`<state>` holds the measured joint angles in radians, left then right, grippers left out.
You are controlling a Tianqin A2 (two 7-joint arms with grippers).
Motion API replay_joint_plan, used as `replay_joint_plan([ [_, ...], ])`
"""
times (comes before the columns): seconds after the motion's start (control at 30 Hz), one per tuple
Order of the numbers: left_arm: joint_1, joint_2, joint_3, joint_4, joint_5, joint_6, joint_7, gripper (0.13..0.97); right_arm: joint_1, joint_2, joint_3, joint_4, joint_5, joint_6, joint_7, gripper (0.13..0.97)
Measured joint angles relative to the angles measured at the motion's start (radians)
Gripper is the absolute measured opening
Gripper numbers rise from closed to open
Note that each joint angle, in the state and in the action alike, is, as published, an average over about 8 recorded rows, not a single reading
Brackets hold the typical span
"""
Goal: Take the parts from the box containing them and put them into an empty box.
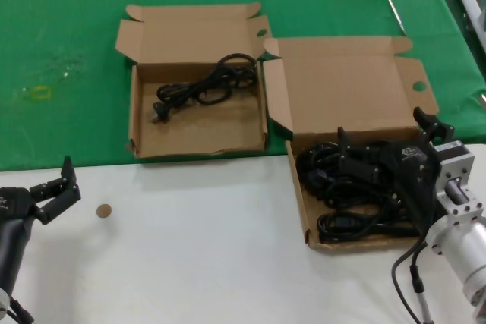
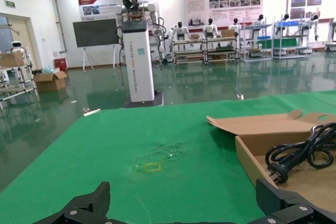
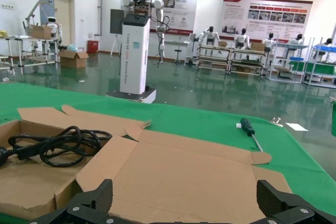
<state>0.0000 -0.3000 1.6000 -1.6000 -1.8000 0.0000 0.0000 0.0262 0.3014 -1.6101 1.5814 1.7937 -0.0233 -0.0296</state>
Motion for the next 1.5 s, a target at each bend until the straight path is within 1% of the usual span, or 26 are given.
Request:
replay_joint_plan([
  [1.5, 0.0, 0.0, 0.0, 0.0, 0.0, 0.0, 0.0, 0.966, 0.0, 0.0, 0.0, 0.0, 0.0, 0.0, 0.0, 0.966],
])
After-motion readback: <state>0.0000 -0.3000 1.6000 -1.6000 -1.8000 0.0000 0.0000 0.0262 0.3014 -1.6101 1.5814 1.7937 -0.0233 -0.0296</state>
